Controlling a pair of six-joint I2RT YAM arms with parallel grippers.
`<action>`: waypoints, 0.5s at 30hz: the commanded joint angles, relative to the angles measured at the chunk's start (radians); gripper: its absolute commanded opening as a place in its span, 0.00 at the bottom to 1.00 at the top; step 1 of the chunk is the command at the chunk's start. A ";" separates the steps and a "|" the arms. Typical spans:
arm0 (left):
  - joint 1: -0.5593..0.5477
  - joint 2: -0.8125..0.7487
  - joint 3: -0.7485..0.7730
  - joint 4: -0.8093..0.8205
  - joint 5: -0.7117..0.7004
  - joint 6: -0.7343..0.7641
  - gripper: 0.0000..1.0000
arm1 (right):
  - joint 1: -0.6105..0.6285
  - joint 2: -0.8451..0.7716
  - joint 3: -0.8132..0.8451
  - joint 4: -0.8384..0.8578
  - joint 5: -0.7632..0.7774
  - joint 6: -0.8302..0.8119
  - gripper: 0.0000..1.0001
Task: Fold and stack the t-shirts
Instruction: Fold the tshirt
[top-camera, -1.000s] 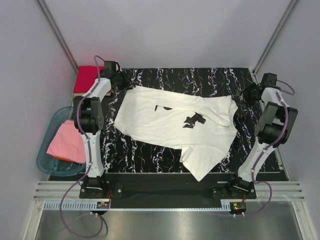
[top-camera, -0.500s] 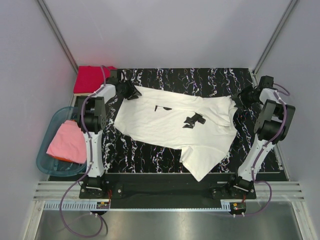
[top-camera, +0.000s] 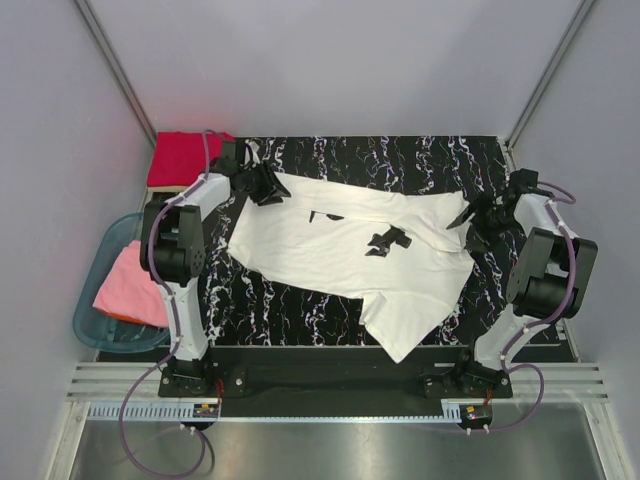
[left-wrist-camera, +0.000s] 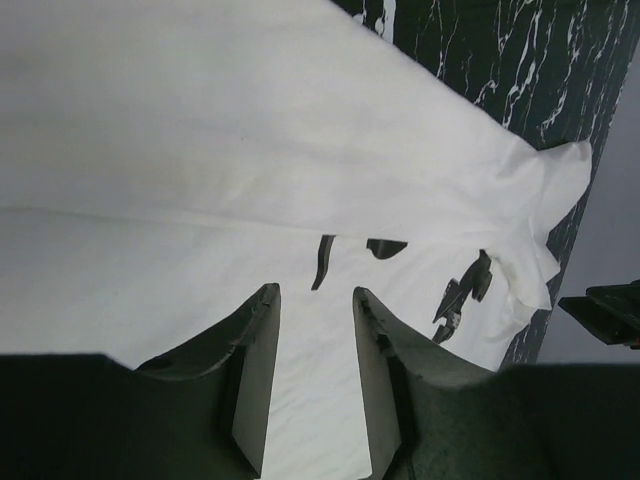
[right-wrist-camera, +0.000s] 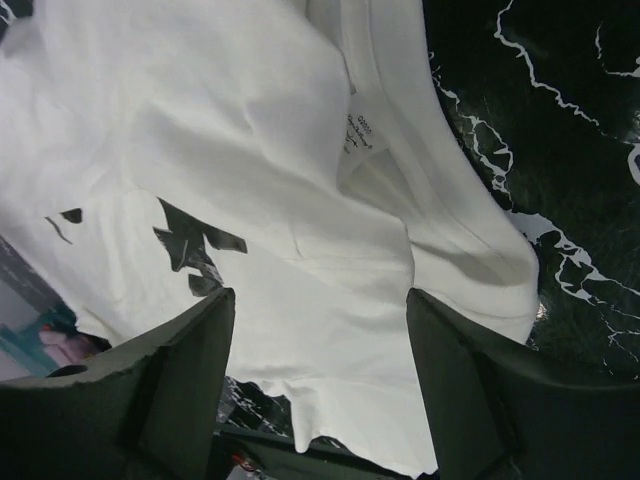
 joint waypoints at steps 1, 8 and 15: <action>-0.027 -0.096 -0.056 -0.019 0.037 0.050 0.41 | 0.073 -0.060 0.016 -0.055 0.070 -0.087 0.75; -0.104 -0.215 -0.159 -0.178 0.047 0.119 0.39 | 0.162 -0.113 -0.003 -0.077 0.112 -0.075 0.54; -0.144 -0.386 -0.342 -0.197 0.019 0.148 0.27 | 0.211 -0.177 -0.214 0.153 0.094 -0.006 0.41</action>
